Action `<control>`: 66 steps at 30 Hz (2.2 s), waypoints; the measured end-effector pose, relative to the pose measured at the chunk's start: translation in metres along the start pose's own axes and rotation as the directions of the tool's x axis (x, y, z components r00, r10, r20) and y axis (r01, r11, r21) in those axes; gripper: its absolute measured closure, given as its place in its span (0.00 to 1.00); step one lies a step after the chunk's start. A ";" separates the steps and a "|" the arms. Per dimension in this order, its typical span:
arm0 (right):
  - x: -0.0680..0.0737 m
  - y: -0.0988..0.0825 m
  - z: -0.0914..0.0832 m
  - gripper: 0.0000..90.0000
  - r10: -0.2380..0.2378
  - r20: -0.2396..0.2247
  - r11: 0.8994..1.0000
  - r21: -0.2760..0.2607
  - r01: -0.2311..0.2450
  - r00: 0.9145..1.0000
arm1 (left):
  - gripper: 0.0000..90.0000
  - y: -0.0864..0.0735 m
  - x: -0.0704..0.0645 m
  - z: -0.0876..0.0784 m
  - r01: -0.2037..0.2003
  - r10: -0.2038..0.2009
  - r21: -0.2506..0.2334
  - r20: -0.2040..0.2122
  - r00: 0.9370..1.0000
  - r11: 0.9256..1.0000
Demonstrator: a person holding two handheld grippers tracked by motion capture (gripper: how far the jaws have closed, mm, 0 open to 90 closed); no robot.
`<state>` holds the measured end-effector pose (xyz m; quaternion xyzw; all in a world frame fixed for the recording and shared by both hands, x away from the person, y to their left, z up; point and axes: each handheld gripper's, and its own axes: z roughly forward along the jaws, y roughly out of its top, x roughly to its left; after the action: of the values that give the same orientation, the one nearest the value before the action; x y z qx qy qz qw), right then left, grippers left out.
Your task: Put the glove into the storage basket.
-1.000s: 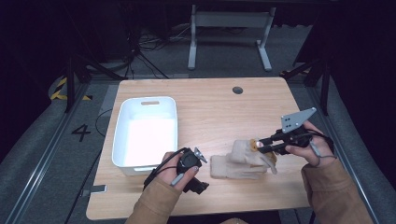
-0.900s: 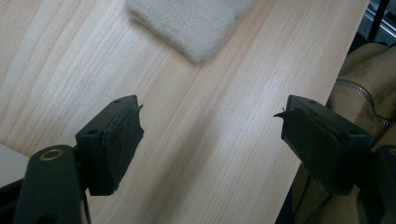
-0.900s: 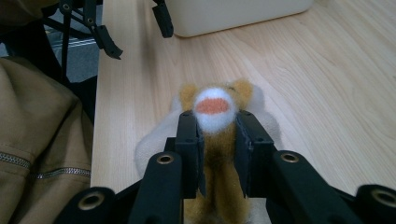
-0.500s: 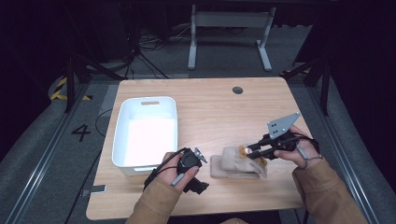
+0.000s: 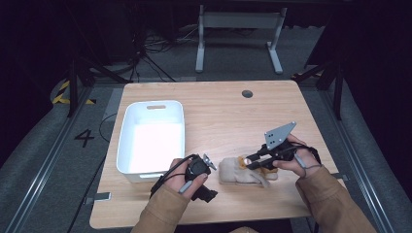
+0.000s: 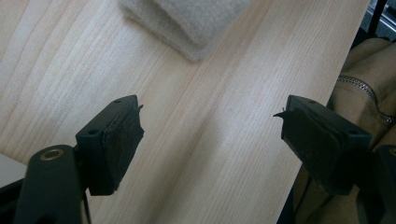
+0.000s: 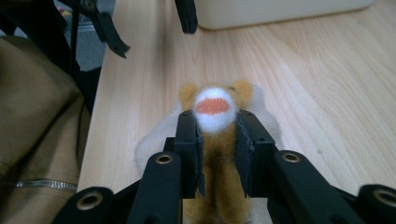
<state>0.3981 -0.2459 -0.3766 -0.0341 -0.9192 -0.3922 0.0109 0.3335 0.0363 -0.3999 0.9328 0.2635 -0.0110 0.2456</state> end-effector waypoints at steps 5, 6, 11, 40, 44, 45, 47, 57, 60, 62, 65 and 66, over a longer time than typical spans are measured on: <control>-0.006 -0.008 0.008 0.80 0.031 -0.019 0.999 0.034 -0.030 0.999 | 0.23 0.000 0.000 0.000 -0.002 0.002 -0.001 0.002 1.000 1.000; -0.007 -0.010 0.009 0.80 0.033 -0.013 0.998 0.046 -0.033 0.999 | 0.23 0.000 0.000 0.000 -0.001 0.001 -0.001 0.002 1.000 1.000; -0.012 -0.017 0.016 0.79 0.053 0.007 0.993 0.105 -0.053 0.999 | 0.23 0.001 0.000 0.001 -0.001 0.001 0.000 0.005 1.000 1.000; 0.009 -0.027 -0.036 0.54 0.187 0.277 0.981 -0.092 -0.168 0.942 | 0.25 0.025 -0.001 0.005 -0.035 0.035 -0.039 0.014 0.999 0.999; 0.012 -0.032 -0.048 0.57 0.238 0.332 0.971 -0.110 -0.213 0.913 | 0.26 0.029 0.000 0.004 -0.031 0.031 -0.057 0.004 1.000 0.998; 0.013 -0.034 -0.051 0.57 0.246 0.345 0.969 -0.121 -0.218 0.906 | 0.26 0.029 0.001 0.003 -0.025 0.025 -0.061 0.001 1.000 0.998; 0.014 -0.036 -0.057 0.56 0.274 0.368 0.961 -0.149 -0.234 0.889 | 0.26 0.031 0.002 0.003 -0.025 0.025 -0.072 -0.003 1.000 0.997; 0.011 -0.064 -0.084 0.52 0.466 0.513 0.885 -0.286 -0.368 0.721 | 0.26 0.040 0.003 0.003 -0.044 0.044 -0.094 -0.001 0.999 0.995; 0.009 -0.076 -0.089 0.50 0.511 0.544 0.860 -0.318 -0.400 0.666 | 0.26 0.043 0.003 0.003 -0.050 0.050 -0.109 -0.002 0.999 0.993; 0.007 -0.082 -0.092 0.49 0.529 0.555 0.848 -0.332 -0.413 0.642 | 0.26 0.043 0.003 0.004 -0.052 0.052 -0.113 -0.004 0.999 0.992; 0.003 -0.091 -0.094 0.49 0.542 0.573 0.839 -0.330 -0.432 0.615 | 0.25 0.043 0.004 0.004 -0.056 0.055 -0.120 -0.008 0.998 0.991; 0.002 -0.093 -0.094 0.49 0.544 0.577 0.837 -0.323 -0.441 0.610 | 0.25 0.043 0.005 0.004 -0.052 0.051 -0.125 -0.010 0.999 0.991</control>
<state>0.3889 -0.3781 -0.3784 -0.4199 -0.7872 -0.4040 -0.2021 0.3596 0.0047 -0.3846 0.9221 0.2406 0.0150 0.3028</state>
